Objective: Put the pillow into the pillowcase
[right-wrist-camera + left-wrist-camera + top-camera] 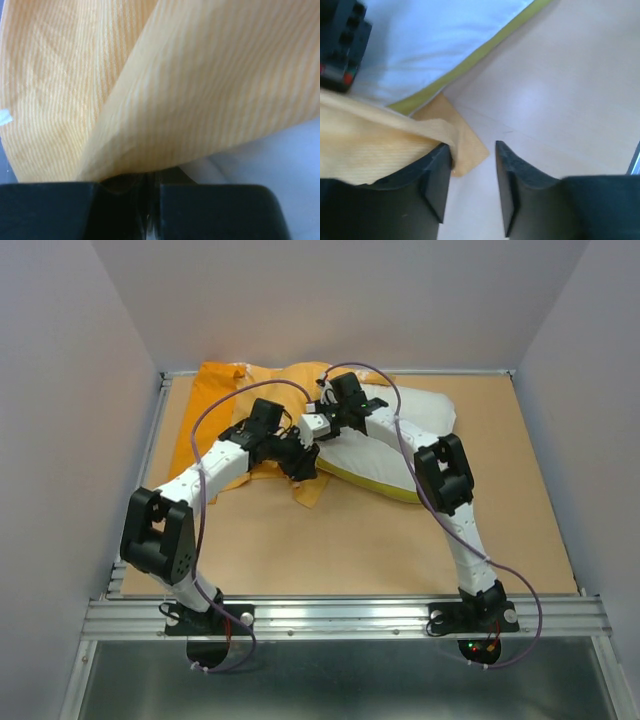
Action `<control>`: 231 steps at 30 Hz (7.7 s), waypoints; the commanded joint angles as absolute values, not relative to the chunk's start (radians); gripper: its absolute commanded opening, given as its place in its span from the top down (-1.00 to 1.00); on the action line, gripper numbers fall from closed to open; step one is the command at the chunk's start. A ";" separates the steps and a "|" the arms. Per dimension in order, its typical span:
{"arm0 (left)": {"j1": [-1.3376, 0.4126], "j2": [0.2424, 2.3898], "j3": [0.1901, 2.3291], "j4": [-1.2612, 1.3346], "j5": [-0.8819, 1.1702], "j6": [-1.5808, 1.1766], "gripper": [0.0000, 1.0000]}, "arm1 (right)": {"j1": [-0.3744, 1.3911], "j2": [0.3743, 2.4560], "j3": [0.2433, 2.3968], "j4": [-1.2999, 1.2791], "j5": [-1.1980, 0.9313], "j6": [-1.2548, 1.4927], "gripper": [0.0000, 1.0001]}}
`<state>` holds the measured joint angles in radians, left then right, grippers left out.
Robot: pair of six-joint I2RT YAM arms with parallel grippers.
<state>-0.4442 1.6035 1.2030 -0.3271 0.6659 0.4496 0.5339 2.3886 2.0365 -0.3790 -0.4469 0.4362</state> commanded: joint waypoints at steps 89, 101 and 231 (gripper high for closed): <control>-0.469 1.457 1.414 -0.187 0.308 0.232 -0.26 | 0.480 1.754 1.273 -0.396 -0.388 0.213 -0.67; -0.649 1.873 1.743 -0.388 0.101 0.405 -0.41 | 0.045 1.554 1.213 -0.704 -0.362 0.066 -0.83; -0.505 1.273 0.571 -0.247 0.164 0.739 -0.42 | -0.241 1.829 1.430 -0.900 -0.348 -0.387 0.99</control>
